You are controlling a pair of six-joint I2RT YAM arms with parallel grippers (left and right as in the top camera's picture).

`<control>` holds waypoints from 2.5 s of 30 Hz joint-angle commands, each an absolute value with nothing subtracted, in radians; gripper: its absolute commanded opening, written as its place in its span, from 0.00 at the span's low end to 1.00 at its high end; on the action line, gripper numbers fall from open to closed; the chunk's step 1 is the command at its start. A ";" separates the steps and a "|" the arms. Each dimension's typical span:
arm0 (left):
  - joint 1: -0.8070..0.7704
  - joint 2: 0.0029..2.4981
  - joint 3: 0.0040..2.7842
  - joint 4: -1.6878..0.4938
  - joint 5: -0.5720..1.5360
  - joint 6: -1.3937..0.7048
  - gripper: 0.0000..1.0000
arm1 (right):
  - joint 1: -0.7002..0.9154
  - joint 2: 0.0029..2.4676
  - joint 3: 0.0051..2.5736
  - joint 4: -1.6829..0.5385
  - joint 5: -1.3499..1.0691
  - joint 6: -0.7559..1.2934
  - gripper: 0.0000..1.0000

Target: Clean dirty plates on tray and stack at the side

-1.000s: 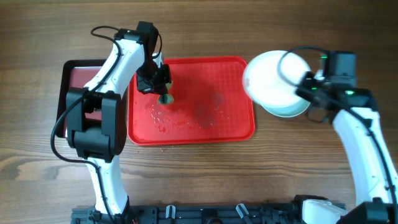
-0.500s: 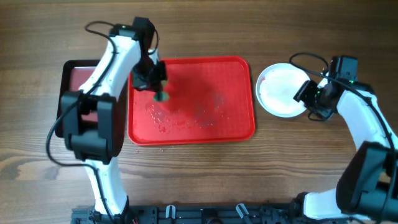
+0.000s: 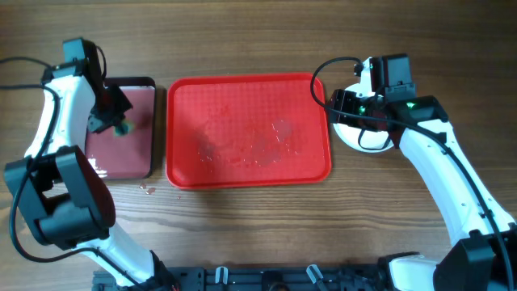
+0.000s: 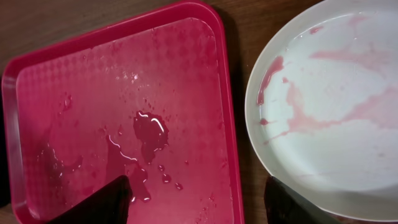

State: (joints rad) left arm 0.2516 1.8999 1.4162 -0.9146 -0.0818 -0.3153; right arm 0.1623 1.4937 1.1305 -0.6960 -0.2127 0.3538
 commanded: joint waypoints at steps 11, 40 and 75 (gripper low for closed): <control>0.240 1.765 1.463 -0.999 -0.080 -0.331 1.00 | 0.166 1.480 1.194 -0.732 -0.226 0.312 0.73; 0.152 1.436 1.581 -1.136 -0.080 -0.330 1.00 | 0.144 0.500 0.940 -0.779 -0.071 0.259 1.00; 0.152 1.346 1.581 -1.132 -0.080 -0.329 1.00 | 0.112 0.017 0.005 0.011 -0.155 0.186 1.00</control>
State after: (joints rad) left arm 0.1562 1.4326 1.5848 -1.1378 -0.0814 -0.3279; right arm 0.1158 0.0185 0.0067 0.0078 -0.1387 0.2024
